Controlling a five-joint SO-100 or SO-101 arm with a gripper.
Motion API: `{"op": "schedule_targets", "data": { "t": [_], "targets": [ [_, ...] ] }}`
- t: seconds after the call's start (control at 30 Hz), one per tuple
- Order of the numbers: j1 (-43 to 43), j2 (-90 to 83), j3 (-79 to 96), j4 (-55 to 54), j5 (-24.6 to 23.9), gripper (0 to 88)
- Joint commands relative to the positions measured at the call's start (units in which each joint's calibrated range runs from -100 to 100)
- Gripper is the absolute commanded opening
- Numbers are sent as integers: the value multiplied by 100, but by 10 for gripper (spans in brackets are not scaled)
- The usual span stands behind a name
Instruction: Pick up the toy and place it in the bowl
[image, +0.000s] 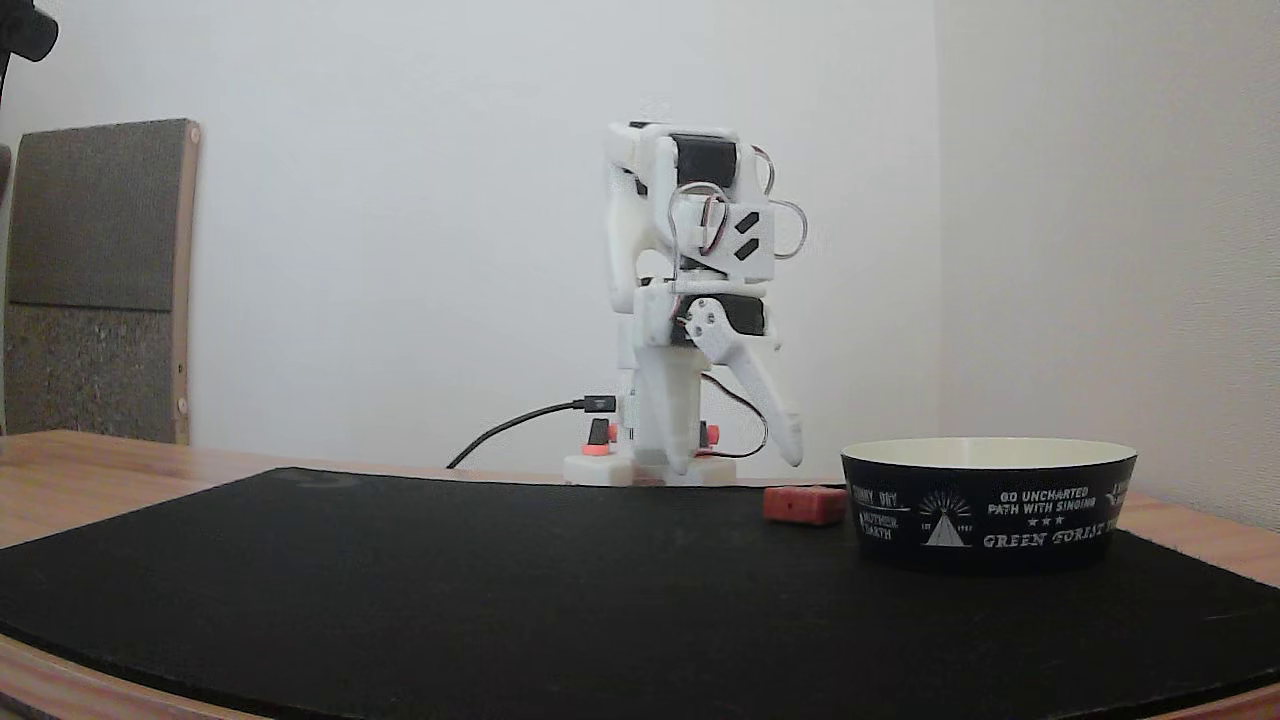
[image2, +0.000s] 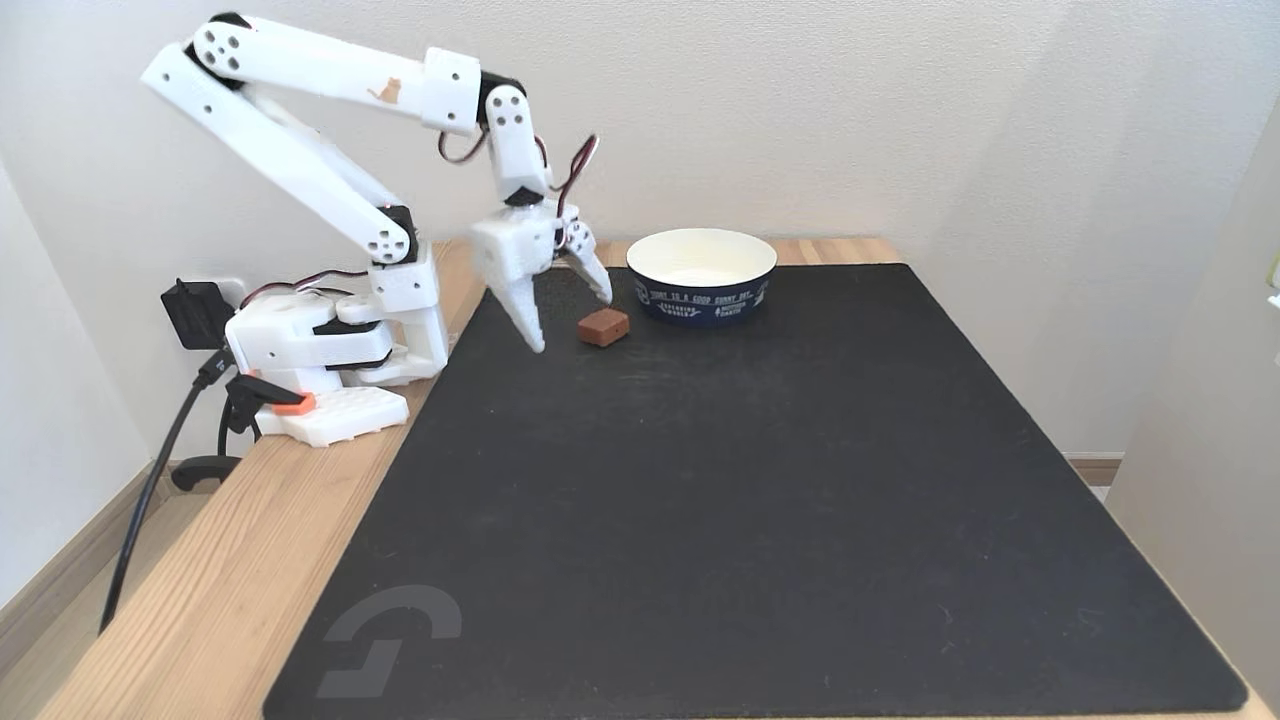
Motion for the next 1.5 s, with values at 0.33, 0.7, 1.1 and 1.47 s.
{"op": "schedule_targets", "data": {
  "t": [0.33,0.7,1.1,1.47],
  "targets": [
    [-208,825,-1251,177,88,397],
    [-200,1400,-1251,-568,73,397],
    [-242,2067,-1260,-864,57,397],
    [-250,2434,-1251,-949,57,397]
  ]
}}
